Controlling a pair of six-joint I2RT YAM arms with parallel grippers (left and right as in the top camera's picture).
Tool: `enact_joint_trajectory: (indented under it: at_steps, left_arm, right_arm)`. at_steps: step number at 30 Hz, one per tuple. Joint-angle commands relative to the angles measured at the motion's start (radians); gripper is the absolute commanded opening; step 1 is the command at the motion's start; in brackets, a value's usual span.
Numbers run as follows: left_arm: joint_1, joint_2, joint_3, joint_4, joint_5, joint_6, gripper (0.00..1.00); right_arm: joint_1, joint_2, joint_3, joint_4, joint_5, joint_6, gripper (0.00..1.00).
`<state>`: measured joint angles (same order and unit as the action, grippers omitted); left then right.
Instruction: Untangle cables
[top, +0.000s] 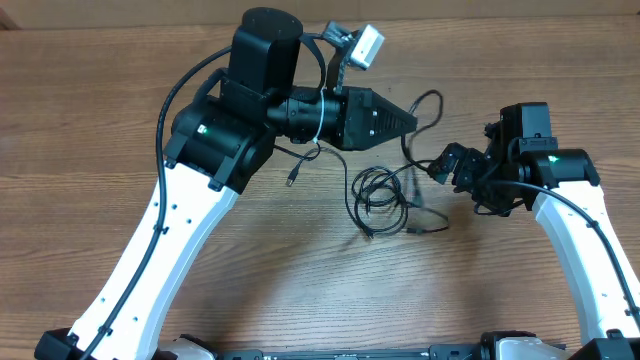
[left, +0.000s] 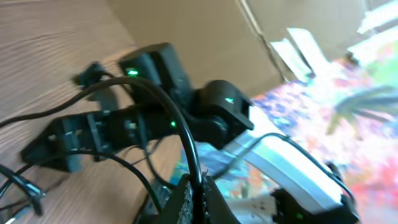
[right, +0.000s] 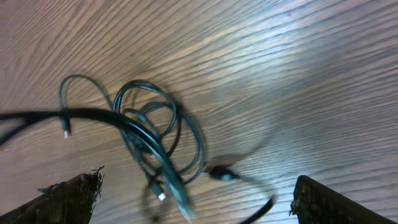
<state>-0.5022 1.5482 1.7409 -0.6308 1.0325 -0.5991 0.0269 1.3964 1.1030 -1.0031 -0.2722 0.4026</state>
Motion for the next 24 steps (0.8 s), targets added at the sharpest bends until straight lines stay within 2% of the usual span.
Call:
enact_joint_trajectory:
  at_steps: [1, 4, 8, 11, 14, 24]
  left_arm:
    - [-0.002, -0.028, 0.023, 0.010, 0.090, 0.004, 0.04]
    - [-0.002, -0.028, 0.023, 0.020, 0.092, -0.030, 0.04]
    - [-0.002, -0.028, 0.023, 0.090, 0.160, -0.099, 0.04]
    - [-0.002, -0.028, 0.023, 0.222, 0.249, -0.189, 0.04]
    - [-0.002, -0.028, 0.023, 0.449, 0.303, -0.327, 0.04]
    - [-0.001, -0.028, 0.023, 0.734, 0.304, -0.562, 0.04]
  right_arm:
    - [-0.002, 0.003, 0.010, 0.021, -0.128, -0.070, 1.00]
    - [-0.002, 0.003, 0.010, 0.048, -0.211, -0.097, 1.00]
    - [-0.002, 0.004, 0.010, 0.077, -0.224, -0.097, 1.00]
    - [-0.002, 0.011, 0.009, 0.084, -0.223, -0.097, 1.00]
    - [0.008, 0.029, 0.009, 0.072, -0.224, -0.098, 1.00]
    - [0.064, 0.079, 0.001, 0.084, -0.215, -0.131, 1.00]
